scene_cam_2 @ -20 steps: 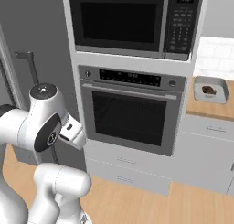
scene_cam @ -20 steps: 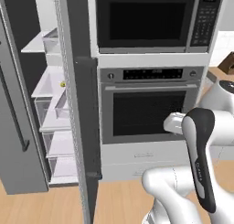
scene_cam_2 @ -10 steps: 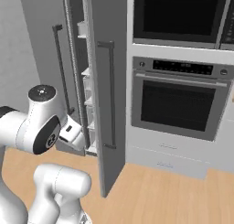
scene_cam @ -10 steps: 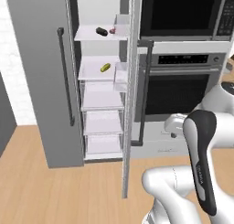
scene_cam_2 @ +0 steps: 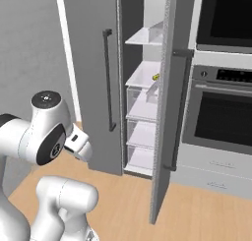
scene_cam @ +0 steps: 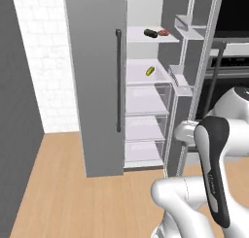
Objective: Place one cucumber and one steak in each tupperware on the nearby counter, to pack two identical lunches.
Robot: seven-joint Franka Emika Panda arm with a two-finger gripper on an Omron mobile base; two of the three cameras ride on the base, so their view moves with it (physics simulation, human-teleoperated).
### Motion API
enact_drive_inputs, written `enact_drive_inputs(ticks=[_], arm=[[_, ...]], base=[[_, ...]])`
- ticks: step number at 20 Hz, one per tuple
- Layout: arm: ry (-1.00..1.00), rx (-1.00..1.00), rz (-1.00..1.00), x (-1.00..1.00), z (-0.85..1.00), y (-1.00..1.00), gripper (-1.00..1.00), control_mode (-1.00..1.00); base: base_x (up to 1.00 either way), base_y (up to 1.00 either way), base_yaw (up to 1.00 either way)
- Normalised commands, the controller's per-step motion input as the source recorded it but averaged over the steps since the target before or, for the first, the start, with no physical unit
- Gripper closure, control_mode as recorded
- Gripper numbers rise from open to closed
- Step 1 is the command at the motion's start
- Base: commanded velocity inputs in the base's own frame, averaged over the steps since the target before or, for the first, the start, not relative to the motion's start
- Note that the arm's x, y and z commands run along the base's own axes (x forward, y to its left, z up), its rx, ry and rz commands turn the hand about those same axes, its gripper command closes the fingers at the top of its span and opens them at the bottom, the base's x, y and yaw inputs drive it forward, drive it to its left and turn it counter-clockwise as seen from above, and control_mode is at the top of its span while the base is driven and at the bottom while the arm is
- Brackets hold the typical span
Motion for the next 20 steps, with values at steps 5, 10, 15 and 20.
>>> enact_drive_inputs(ticks=[5,10,15,20], arm=[[0.00,0.00,0.00,0.00,0.00,0.00,-1.00,1.00],[0.00,0.00,0.00,0.00,0.00,0.00,-1.00,1.00],[0.00,0.00,0.00,0.00,0.00,0.00,-1.00,1.00],[0.00,0.00,0.00,0.00,0.00,0.00,-1.00,1.00]], base=[[0.44,0.58,-0.13],[0.92,-0.04,-0.07],[0.96,-0.30,-0.01],[0.59,-0.54,0.00]])
